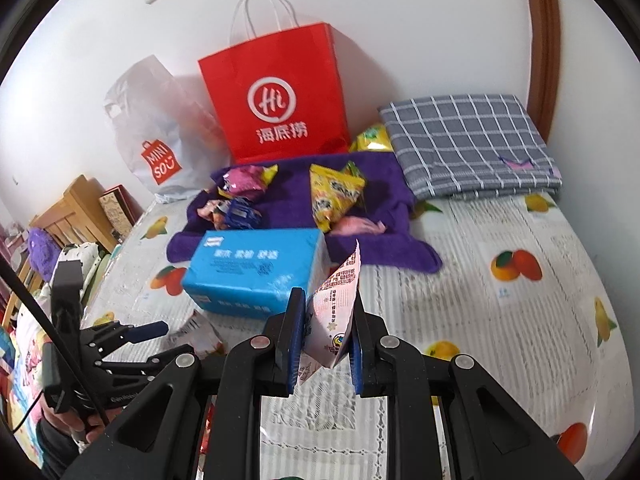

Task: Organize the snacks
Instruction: 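Carry the white packet and pink wrapper with both tools over the purple towel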

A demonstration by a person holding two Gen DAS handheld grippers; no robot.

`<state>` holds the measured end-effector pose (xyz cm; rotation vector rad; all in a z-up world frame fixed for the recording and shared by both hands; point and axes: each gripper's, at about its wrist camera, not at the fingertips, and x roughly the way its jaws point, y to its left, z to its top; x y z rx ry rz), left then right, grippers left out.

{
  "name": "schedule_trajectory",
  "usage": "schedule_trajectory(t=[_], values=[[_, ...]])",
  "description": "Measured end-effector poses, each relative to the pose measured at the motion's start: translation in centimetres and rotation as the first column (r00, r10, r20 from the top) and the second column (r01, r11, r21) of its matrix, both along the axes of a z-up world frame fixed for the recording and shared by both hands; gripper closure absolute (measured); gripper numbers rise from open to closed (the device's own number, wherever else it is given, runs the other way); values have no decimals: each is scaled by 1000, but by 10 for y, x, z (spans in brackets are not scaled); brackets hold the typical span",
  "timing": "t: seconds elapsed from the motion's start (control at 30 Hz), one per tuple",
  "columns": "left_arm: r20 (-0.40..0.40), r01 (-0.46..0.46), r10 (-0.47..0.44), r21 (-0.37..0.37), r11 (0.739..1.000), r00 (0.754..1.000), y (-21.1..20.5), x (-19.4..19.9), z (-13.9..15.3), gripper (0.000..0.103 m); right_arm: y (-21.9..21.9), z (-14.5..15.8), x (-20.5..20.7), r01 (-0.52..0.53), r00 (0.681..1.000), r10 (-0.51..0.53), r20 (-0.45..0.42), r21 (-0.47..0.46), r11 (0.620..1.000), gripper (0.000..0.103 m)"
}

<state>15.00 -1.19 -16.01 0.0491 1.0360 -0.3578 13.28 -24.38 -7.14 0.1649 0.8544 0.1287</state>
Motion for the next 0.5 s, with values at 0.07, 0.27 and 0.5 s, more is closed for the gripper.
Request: schedule_trajectory(t=[0.07, 0.27, 0.5], values=[[17, 2, -2, -6, 1000, 1000, -1, -1, -5, 41, -1, -5, 0, 0, 1000, 0, -12, 6, 1000, 83], [61, 41, -41, 16, 999, 997, -6, -7, -13, 32, 0, -16, 1, -3, 999, 4, -39, 11, 1000, 83], [81, 43, -47, 59, 997, 996, -11, -9, -12, 37, 2, -23, 2, 0, 998, 1, -61, 18, 1000, 83]])
